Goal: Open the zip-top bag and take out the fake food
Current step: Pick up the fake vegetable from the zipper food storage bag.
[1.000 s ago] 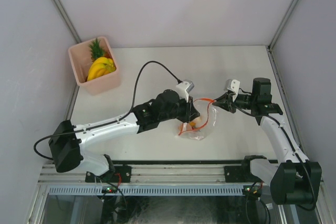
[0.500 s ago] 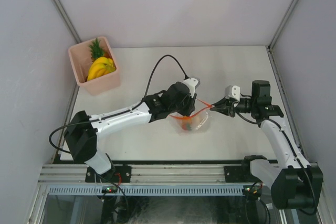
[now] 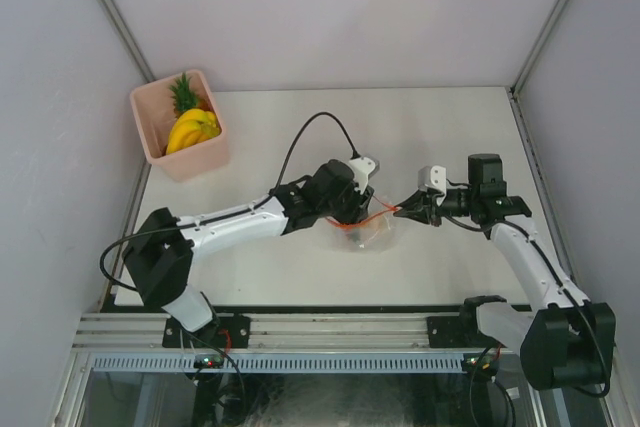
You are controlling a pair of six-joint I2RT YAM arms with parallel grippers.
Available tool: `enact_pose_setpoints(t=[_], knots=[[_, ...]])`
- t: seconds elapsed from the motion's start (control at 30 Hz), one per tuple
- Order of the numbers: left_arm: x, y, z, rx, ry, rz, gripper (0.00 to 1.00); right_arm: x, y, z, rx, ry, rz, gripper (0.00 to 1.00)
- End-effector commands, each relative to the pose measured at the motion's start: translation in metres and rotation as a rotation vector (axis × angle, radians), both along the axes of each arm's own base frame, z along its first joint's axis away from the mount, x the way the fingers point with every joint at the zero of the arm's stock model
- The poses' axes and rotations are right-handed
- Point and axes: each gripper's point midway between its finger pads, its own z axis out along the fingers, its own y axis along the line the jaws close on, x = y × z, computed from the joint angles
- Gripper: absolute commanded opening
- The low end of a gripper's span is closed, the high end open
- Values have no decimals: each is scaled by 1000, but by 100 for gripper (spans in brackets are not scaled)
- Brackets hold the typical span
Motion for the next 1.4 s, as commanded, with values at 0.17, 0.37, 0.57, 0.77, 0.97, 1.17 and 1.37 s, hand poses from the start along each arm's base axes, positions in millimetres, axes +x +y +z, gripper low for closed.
enact_pose_setpoints(t=[0.17, 0.37, 0.57, 0.77, 0.97, 1.17, 1.37], knots=[[1, 3, -14, -44, -99, -21, 52, 7, 0, -7, -18, 13, -18, 0], [-4, 1, -33, -38, -70, 1, 56, 6, 4, -11, -25, 21, -3, 0], [-7, -1, -42, -59, -61, 10, 51, 10, 3, -15, -42, 32, -19, 0], [-12, 4, -42, -66, -70, -4, 37, 23, -2, -17, -66, 43, -88, 0], [-26, -2, -26, -188, -97, -84, 35, 32, -5, -18, -72, 85, -149, 0], [-29, -10, -28, -164, -149, -164, 41, 18, 6, -18, -44, 104, -69, 0], [-28, -7, -54, -48, -233, -202, 50, 17, 9, -21, -49, 114, -60, 0]])
